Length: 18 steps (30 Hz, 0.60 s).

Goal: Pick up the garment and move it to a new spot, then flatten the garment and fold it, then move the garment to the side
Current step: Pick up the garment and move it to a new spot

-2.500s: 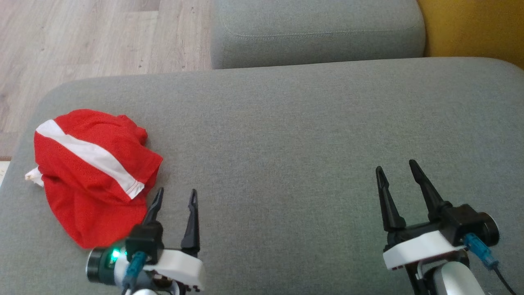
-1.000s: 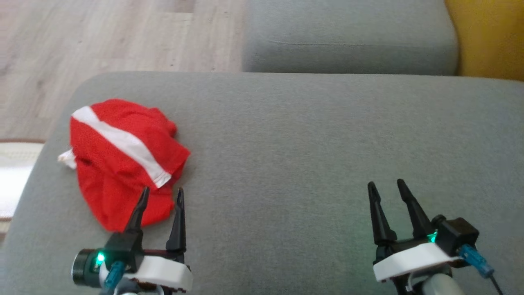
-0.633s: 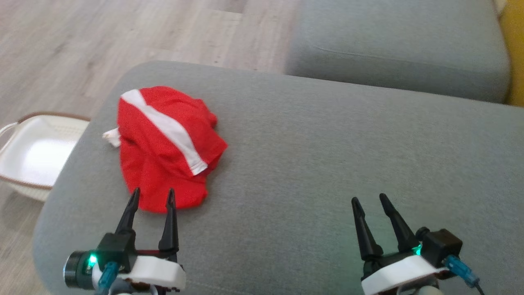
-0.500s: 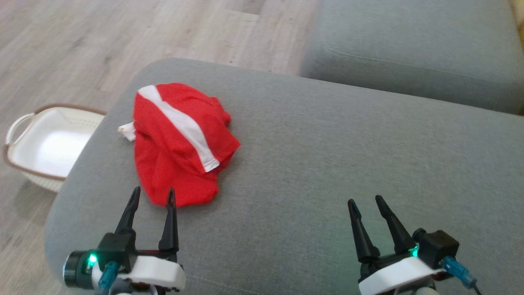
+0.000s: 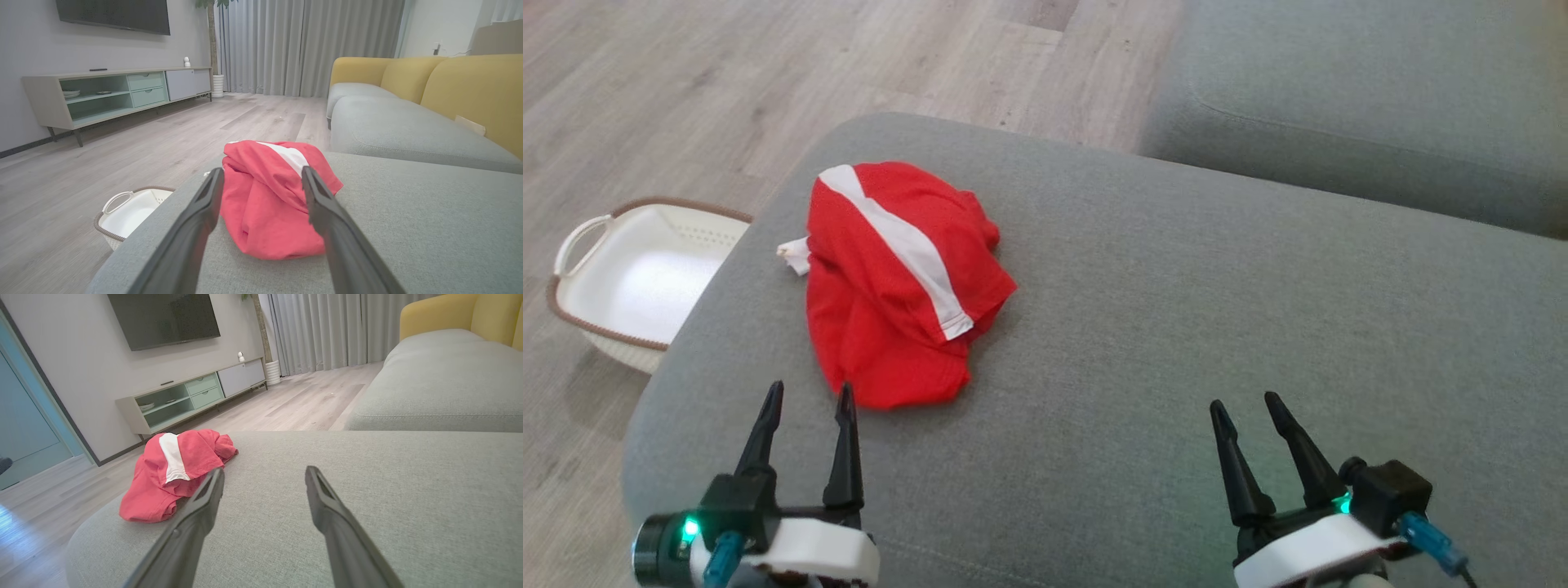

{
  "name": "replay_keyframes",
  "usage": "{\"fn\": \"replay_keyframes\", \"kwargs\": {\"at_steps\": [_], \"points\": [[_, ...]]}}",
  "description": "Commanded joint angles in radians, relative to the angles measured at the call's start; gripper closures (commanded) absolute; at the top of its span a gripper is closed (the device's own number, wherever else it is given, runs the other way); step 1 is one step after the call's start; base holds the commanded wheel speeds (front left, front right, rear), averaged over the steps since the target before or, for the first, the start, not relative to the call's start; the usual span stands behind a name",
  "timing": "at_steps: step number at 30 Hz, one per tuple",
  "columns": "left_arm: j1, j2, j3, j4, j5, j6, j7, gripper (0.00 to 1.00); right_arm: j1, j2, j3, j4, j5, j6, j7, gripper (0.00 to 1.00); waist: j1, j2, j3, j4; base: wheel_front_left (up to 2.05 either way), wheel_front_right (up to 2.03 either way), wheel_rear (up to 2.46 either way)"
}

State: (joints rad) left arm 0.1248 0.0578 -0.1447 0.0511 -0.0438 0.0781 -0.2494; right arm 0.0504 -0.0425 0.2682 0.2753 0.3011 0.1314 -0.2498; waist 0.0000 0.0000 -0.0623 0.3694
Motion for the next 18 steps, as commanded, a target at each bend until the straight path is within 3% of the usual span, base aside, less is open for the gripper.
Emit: {"fn": "replay_keyframes", "kwargs": {"at_steps": [1, 9, 18], "points": [[-0.04, -0.007, 0.038, -0.038, 0.011, -0.001, -0.012, 0.0, -0.038, -0.008, 0.019, -0.03, 0.009, -0.001, -0.012, 0.0, 0.0, 0.0, 0.006, -0.015, 0.0, 0.0, 0.0], [-0.111, 0.009, 0.048, 0.036, 0.03, -0.01, -0.012, 0.0, -0.066, -0.008, -0.014, -0.045, -0.02, -0.001, -0.012, 0.0, 0.0, 0.0, 0.093, -0.096, 0.0, 0.0, 0.0], [-0.353, 0.082, 0.061, 0.322, 0.053, -0.029, -0.012, 0.0, -0.124, -0.008, -0.042, -0.06, -0.045, -0.001, -0.012, 0.0, 0.0, 0.0, 0.218, -0.18, 0.0, 0.0, 0.0]]}}
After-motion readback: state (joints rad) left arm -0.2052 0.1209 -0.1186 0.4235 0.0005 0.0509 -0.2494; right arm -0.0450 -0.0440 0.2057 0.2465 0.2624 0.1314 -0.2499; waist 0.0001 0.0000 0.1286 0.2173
